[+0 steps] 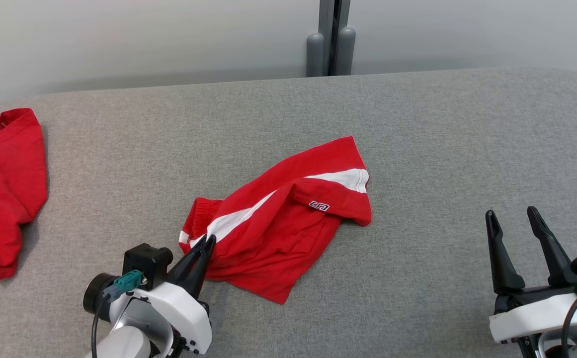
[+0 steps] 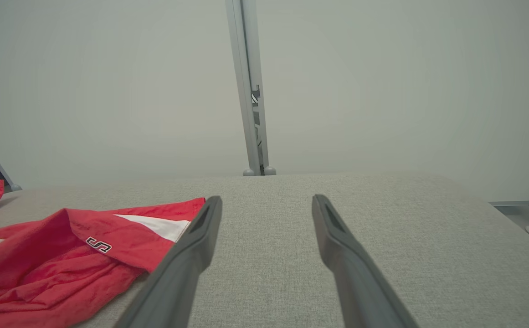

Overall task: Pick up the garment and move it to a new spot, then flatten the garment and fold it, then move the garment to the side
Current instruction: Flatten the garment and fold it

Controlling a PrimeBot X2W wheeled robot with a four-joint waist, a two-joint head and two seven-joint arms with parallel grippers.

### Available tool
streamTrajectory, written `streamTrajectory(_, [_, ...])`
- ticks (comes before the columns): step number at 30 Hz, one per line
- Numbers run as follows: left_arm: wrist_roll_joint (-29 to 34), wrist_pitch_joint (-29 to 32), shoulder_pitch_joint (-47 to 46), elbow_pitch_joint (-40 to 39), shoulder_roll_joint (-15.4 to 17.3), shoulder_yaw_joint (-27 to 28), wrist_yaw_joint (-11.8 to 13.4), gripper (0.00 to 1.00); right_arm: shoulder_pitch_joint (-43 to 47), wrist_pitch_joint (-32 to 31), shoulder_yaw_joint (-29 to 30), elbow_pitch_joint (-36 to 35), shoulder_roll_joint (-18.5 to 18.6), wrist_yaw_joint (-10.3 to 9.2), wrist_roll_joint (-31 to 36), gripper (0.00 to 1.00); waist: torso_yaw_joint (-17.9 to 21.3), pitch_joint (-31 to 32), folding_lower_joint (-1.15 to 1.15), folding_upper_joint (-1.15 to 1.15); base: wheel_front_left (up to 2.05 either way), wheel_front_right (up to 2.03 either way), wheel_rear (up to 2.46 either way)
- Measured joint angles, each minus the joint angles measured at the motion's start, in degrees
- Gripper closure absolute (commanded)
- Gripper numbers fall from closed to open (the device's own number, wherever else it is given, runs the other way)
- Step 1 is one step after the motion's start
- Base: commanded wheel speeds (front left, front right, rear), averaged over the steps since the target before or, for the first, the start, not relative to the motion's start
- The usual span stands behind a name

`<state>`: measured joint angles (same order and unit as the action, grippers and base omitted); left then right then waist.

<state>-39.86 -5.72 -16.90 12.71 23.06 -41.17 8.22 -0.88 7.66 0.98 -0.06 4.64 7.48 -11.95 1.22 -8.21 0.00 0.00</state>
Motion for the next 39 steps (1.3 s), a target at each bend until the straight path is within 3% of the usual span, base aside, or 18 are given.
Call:
streamTrajectory(16, [0.49, 0.22, -1.86, -1.10, -0.11, -0.53, 0.25, 1.00, -3.57, -2.27, -3.27, 1.55, 1.18, 0.00, -0.93, 0.00, -1.28, -2.38, 0.00, 0.00, 0.00, 0.00, 0.00])
streamTrajectory(31, [1.57, -1.08, -6.72, 0.91, -2.12, -1.36, -1.11, 1.00, -19.05, -8.28, -16.53, 16.42, 6.54, 0.00, -10.94, 0.00, -4.82, -9.54, 0.00, 0.00, 0.00, 0.00, 0.00])
streamTrajectory(39, [1.77, -1.98, -8.60, 2.85, -3.44, -1.88, -2.01, 1.00, -27.11, -8.06, -21.81, 24.82, 8.53, 0.00, -15.63, 0.00, -6.99, -11.83, 0.00, 0.00, 0.00, 0.00, 0.00])
